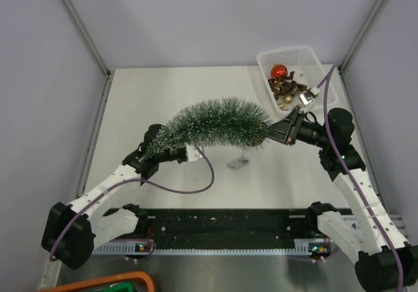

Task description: Decorate the small christmas tree

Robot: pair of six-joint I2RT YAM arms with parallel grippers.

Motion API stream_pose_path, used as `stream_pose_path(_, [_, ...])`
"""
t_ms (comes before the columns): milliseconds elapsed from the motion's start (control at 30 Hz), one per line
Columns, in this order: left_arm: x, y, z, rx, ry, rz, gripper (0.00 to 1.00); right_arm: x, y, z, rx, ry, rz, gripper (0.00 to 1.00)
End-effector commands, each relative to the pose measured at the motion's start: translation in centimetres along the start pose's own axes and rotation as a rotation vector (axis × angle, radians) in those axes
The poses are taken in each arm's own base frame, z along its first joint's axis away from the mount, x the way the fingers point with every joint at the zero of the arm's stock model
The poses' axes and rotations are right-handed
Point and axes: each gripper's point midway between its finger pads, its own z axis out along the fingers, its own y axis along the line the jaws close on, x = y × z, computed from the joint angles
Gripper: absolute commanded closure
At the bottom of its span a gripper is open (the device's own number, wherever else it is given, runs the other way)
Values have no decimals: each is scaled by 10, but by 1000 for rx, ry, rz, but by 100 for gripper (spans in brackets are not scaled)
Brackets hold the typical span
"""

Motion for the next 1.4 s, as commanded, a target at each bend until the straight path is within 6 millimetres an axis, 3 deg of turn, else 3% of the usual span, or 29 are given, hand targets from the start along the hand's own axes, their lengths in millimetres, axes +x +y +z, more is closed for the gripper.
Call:
stream_pose_path(0, [12,-11,-9,-5,50,-5,100,-19,44,-8,-89,-51,-114,100])
stream_pose_path(133, [21,-15,-17,-35,95,-15,100,-22,37,-6,-56,-63,-115,100])
stream_pose_path(400, [40,-9,-59,-150,292,-41,100,-30,-5,-1,130,-92,-83,100])
stream_pose_path(533, [27,-39,-73,-34,240,57,100,-47,-24,1,217,-169,-35,100])
stream_pose_path(700, [17,-76,-81,127,170,146,100,-84,-56,-7,401,-368,36,100])
stream_pose_path(867, [-7,-77,-80,200,117,162,100,-112,-79,-37,626,-570,0,100])
stream_pose_path(1233, [-96,-54,-81,255,-28,149,100,-99,-126,-59,1009,-607,-225,100])
stream_pose_path(1367, [-113,-37,-89,220,-25,202,100,-92,-139,-64,1091,-573,-306,100])
